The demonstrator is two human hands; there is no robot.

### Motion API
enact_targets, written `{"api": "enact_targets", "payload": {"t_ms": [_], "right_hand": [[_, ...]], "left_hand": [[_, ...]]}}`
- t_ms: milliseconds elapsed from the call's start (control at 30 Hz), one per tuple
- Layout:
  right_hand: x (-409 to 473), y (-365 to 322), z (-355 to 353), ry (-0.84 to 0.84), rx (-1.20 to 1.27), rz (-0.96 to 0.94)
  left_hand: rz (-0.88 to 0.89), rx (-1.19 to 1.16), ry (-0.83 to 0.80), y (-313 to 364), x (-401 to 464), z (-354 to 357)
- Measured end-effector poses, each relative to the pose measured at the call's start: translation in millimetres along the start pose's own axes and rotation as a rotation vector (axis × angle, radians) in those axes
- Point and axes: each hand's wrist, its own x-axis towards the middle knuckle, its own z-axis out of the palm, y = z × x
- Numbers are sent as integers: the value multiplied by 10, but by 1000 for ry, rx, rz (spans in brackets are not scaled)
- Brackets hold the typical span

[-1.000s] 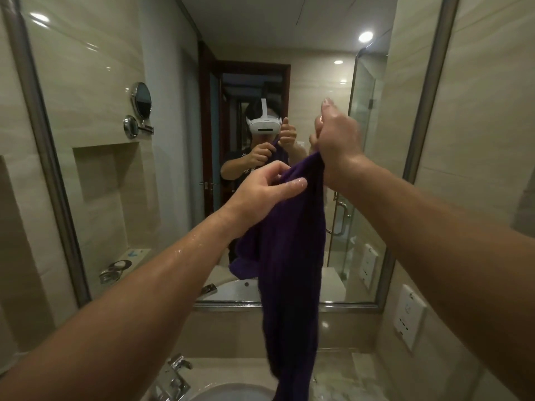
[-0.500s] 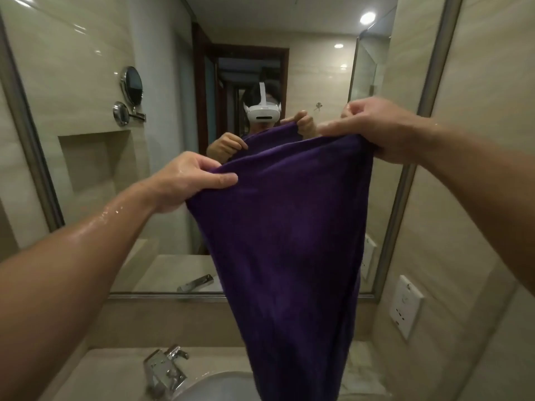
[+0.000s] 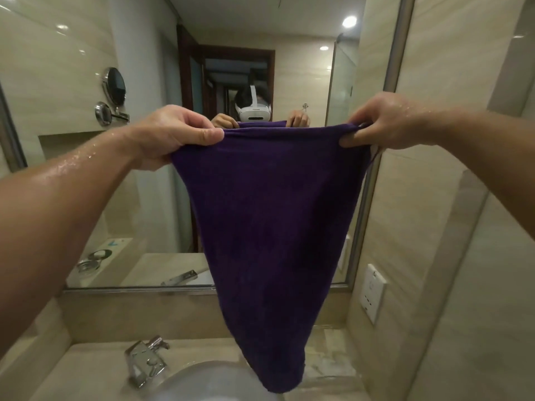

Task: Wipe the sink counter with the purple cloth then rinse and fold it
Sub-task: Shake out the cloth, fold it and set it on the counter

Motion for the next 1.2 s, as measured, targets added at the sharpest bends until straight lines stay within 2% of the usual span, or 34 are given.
{"api": "enact_targets", "payload": {"t_ms": [233, 567, 667, 767, 900, 967, 1100, 1200], "right_hand": [[-337, 69, -21, -7, 9, 68], [-1056, -4, -202, -163, 352, 155], [-1280, -71, -253, -108, 373, 178], [-1426, -125, -244, 10, 232, 209], [-1602, -143, -174, 73, 187, 288], [-1693, -121, -156, 64, 260, 338], [-1813, -32, -189, 51, 615, 443], [-1832, 94, -222, 158, 563, 438]], "left_hand": [[-44, 10, -10, 131, -197, 120], [-71, -50, 14, 187, -791, 139], [-73, 19, 31, 198, -999, 124], [-69, 119, 47, 194, -1166, 172], [-99, 62, 89, 170, -1284, 295], [-131, 31, 100, 197, -1309, 386], [-183, -96, 85, 260, -1278, 527], [-168, -48, 197, 283, -1154, 656]]}}
